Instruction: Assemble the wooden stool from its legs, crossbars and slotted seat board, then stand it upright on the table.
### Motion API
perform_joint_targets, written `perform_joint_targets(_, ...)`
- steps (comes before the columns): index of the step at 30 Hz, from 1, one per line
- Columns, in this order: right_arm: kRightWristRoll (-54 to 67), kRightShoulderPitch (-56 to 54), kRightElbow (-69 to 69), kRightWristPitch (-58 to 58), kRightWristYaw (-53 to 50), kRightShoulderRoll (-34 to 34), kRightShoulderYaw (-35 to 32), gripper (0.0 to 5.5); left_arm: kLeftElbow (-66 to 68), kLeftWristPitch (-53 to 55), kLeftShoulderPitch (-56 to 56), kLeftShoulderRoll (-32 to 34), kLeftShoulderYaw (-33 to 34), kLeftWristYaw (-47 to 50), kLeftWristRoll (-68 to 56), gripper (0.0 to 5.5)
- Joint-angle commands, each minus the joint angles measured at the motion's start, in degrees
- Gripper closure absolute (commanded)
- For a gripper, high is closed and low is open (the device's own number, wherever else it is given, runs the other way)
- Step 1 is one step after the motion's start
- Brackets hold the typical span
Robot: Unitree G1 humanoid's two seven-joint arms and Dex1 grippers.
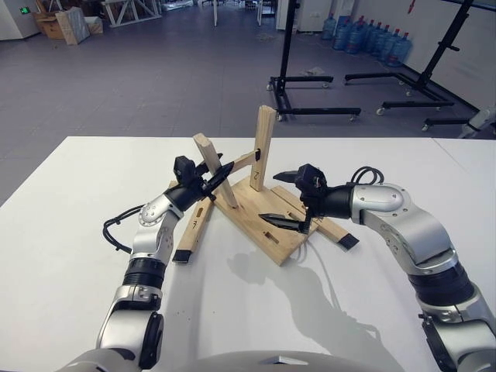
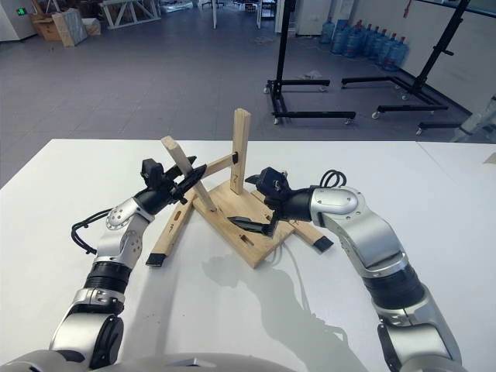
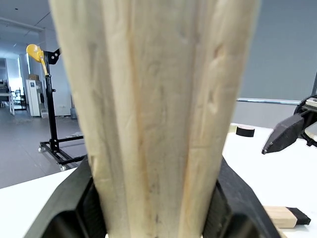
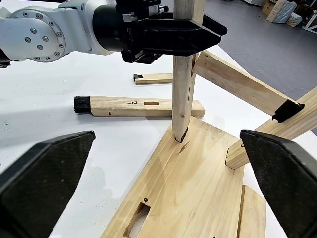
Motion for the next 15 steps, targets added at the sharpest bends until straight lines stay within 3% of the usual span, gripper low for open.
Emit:
perform_joint_targets(1, -0.1, -1.4, -0.4, -0.2, -0.3, -0.1, -0.4, 0.1, 0.9, 3.1, 0.2, 0.7, -0.2, 0.3, 0.0, 3.48)
perform_joint_targets(6, 1.8, -10.9, 1.5, 0.3, -4.4, 3.1, -5.9, 0.1, 1.3, 3.5, 0.0, 1.0, -1.1, -0.2, 0.3, 3.48)
perform_joint_targets(10, -2.0, -21.3, 7.7, -6.3, -11.8, 7.1, -8.8, 0.1, 1.7, 4.1, -0.7, 0.7, -1.9, -0.5, 0.4, 3.48)
perform_joint_targets(15, -16.0, -25.2, 12.5, -21.9, -18.7, 11.0, -0.8, 0.1, 1.6, 5.1, -0.6, 0.5, -3.0, -1.6, 0.2, 3.48)
